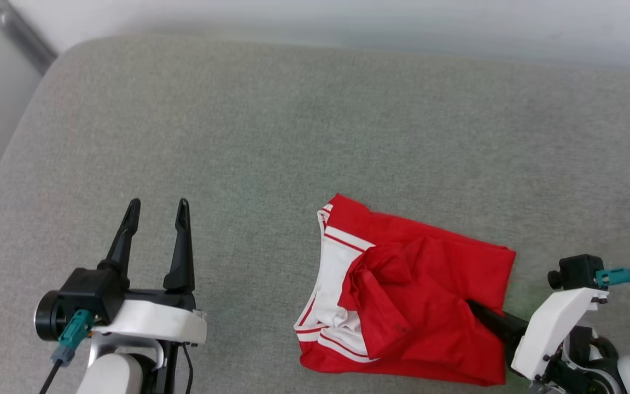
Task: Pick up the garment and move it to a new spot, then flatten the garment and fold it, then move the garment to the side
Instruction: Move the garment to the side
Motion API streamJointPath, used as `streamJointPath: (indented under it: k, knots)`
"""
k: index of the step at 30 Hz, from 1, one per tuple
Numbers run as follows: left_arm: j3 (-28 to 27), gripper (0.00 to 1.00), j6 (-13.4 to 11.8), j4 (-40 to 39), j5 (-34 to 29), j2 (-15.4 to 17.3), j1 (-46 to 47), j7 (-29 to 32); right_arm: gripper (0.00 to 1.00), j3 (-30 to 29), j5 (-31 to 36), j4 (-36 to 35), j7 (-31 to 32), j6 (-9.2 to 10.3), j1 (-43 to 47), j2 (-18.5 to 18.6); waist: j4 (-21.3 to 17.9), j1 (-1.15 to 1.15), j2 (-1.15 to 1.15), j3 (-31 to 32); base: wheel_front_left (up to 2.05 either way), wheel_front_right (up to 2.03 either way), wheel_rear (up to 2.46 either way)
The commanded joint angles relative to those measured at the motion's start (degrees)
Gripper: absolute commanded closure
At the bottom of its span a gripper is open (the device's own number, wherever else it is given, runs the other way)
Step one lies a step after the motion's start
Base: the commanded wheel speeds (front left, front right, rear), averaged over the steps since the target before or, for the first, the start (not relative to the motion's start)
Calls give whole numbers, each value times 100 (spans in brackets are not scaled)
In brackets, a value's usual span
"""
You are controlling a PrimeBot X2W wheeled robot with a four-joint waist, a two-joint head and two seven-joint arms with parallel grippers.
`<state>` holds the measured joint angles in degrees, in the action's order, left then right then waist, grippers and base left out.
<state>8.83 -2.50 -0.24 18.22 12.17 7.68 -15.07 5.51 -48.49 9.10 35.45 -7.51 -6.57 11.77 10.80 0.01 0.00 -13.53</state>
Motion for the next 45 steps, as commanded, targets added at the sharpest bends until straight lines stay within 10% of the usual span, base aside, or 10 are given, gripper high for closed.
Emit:
streamJointPath:
  k: [1, 13, 26, 45]
  knots:
    - [-36, 0, 38, 20, -51, -10, -81, -12, 100, 50, 157, 9, -106, 4, -17, 127, -145, -1, 0, 213, 0, 0, 0]
    - [-97, 0, 41, -134, -163, 95, -438, -11, 100, -332, 2014, 543, -122, 6, -248, 878, -1438, -1, 0, 572, 0, 0, 0]
    - [20, 0, 211, -687, -317, 466, 40, 261, 100, -462, 3167, 1297, -837, 4, -1943, 1051, -3098, -1, 0, -444, 0, 0, 0]
    - [187, 0, 595, -1613, -539, 1024, 1266, 775, 100, -2021, 4515, 2374, -2768, 4, -3723, 1011, -2859, -1, 0, -2362, 0, 0, 0]
